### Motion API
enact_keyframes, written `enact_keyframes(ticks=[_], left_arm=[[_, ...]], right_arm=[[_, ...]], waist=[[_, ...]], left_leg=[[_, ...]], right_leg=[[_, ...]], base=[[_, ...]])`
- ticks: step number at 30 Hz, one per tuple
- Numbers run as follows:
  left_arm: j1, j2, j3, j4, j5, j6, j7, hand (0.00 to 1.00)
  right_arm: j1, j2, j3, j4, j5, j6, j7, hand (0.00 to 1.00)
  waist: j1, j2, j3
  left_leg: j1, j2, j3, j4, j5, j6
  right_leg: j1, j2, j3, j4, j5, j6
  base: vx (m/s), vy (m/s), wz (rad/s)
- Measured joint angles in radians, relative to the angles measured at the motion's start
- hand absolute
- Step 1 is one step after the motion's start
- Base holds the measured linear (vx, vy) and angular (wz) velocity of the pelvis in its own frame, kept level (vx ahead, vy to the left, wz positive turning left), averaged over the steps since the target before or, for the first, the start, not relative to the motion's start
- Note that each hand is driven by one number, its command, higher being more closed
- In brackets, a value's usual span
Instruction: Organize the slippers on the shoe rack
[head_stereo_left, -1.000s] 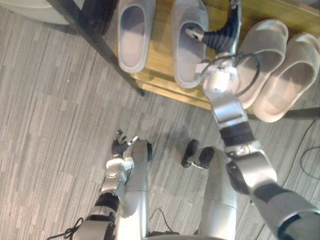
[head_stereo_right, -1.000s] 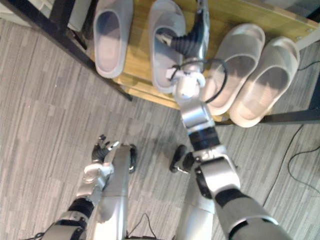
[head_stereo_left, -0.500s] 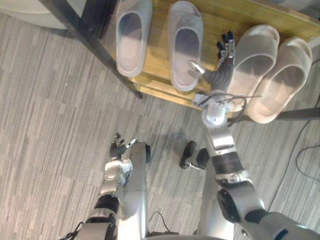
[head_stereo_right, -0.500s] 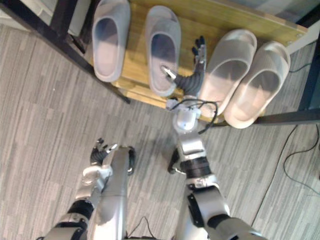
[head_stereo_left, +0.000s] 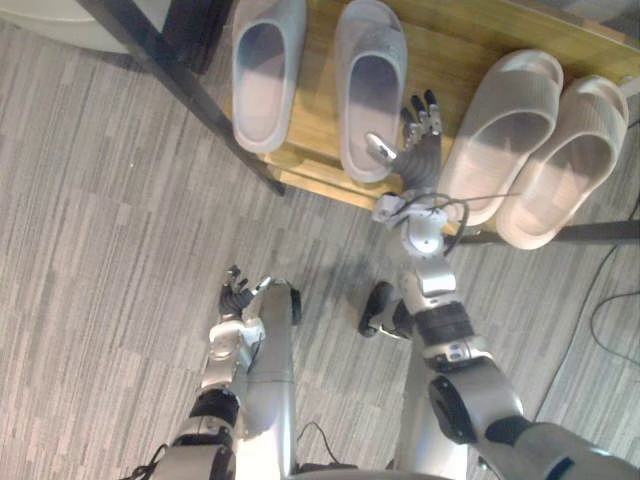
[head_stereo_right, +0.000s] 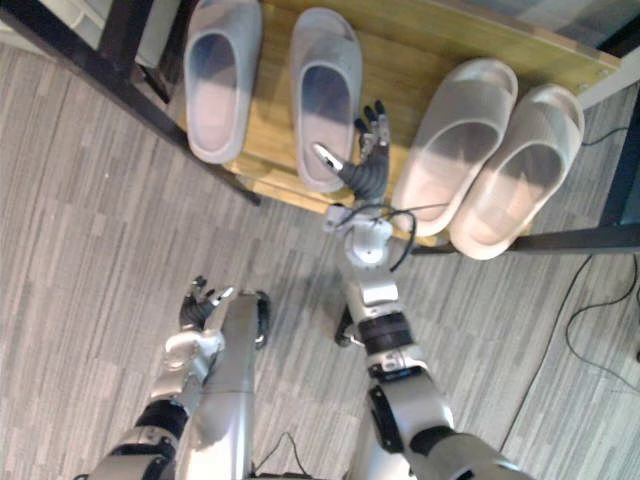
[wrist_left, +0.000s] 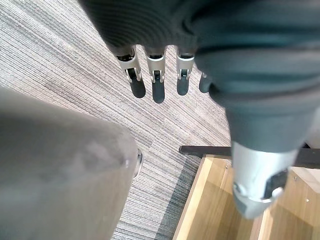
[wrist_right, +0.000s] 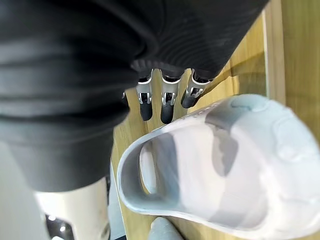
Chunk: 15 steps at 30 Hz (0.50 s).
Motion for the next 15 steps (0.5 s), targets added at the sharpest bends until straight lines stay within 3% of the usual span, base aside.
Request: enact_keyframes(ticks=[15], left_arm=[[-0.003, -0.002, 0.000, 0.001, 0.000, -0.006, 0.001, 0.00]], right_arm=[[-0.141, 0.004, 0.046, 0.138, 0.072, 0.003, 0.018, 0.00]], waist=[[0.004, 0.001, 0.001]], left_leg=[[-0.010, 0.000, -0.017, -0.001, 0.005, -0.010]], right_leg=[[0.000, 0.000, -0.015, 0.001, -0.004, 0.006]], base=[[0.00, -0.002, 0.00]])
